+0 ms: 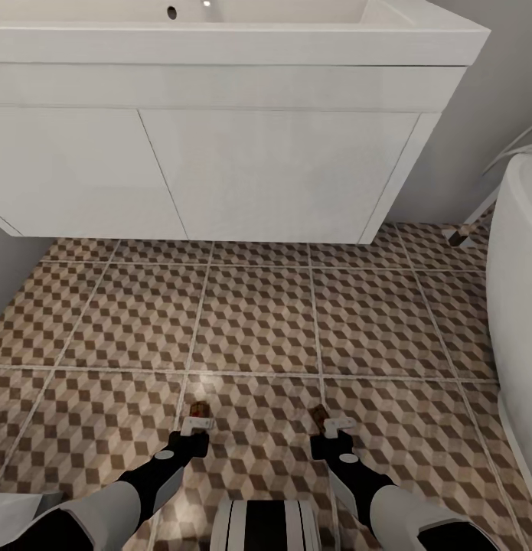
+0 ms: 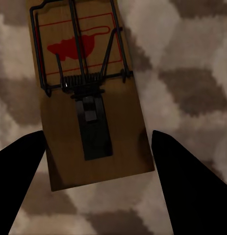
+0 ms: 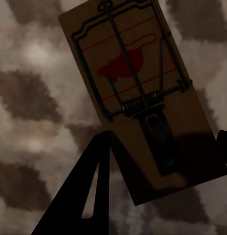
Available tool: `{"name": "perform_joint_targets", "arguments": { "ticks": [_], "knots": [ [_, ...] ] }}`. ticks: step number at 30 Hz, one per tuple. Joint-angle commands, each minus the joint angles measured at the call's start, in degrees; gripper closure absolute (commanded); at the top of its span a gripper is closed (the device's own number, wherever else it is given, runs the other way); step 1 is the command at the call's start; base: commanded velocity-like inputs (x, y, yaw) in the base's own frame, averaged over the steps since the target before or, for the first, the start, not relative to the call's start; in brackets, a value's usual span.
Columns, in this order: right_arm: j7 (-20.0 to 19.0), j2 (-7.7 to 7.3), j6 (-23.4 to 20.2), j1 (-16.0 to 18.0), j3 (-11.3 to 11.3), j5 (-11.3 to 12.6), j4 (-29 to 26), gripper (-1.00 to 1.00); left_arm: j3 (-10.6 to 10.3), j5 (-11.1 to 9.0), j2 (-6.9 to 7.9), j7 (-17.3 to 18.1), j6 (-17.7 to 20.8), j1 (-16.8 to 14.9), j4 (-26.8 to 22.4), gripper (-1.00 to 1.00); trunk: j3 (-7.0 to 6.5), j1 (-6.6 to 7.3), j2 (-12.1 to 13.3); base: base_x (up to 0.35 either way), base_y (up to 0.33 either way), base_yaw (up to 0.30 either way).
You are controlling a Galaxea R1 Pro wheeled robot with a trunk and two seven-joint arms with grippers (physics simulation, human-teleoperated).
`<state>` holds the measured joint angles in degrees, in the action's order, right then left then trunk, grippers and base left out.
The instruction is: Take the four mousetraps from the cabinet in the bathroom and place them on the bathroom floor. Make sure all four end up on the same floor surface, and ensure that at least two of them are either under or directly next to the same bathroom sink.
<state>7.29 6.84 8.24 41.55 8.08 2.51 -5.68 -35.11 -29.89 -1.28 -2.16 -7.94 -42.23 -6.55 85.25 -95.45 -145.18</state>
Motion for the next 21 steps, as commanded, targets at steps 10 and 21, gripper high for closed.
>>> {"name": "perform_joint_targets", "arguments": {
  "ticks": [10, 21],
  "knots": [
    [0.3, 0.10, 0.3, 0.0, 0.4, 0.5, 0.5, 1.00, -0.5, -0.6, 0.12, -0.2, -1.7, 0.1, 0.8, 1.00, 0.03, 0.01, 0.0, 0.000, 0.000, 0.000],
    [0.3, 0.06, 1.9, 0.0, 0.4, 0.6, 1.0, 1.00, -0.6, -0.7, -0.02, -0.2, -1.0, 0.0, 1.3, 1.00, 0.03, 0.01, 0.0, 0.000, 0.000, 0.000]
  ]
}}
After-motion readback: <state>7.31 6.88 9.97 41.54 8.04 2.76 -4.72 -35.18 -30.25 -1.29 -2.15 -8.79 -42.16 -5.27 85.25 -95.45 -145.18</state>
